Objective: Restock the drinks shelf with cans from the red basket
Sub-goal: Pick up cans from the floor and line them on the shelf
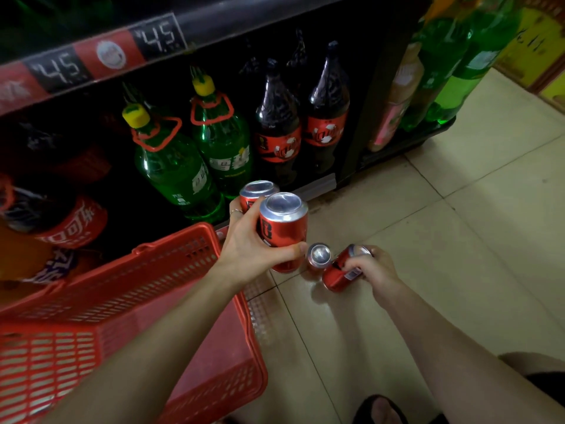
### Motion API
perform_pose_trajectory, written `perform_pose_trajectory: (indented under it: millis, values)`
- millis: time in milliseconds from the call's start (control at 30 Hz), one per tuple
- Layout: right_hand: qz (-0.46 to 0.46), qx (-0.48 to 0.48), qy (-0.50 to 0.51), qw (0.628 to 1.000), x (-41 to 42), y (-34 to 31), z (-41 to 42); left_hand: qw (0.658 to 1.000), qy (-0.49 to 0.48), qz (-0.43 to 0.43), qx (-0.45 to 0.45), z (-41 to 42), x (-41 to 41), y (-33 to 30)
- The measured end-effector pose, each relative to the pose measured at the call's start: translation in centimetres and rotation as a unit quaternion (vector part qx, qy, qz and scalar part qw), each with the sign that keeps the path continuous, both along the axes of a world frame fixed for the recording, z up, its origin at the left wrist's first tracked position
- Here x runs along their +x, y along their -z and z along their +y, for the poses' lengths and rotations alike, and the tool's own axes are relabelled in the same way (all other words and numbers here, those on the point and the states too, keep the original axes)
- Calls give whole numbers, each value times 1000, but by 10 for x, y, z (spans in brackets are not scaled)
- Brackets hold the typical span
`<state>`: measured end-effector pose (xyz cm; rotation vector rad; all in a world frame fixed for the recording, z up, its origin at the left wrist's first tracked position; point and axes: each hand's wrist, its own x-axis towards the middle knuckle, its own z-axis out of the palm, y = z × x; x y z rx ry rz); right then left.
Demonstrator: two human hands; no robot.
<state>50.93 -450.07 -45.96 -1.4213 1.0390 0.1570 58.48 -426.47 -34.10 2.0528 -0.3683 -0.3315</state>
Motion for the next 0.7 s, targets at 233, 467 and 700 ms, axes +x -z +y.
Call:
perform_pose_trajectory:
  millis: [233, 467, 700]
  values:
    - [-103, -22, -68, 992, 17, -165, 20, 998, -34, 15, -52, 14, -16, -111]
    - [-217, -15, -137, 966, 42, -431, 59, 992, -88, -24, -88, 47, -23, -351]
    - [-313, -14, -254, 915, 57, -725, 117, 980, -132, -89, -122, 104, -39, -627]
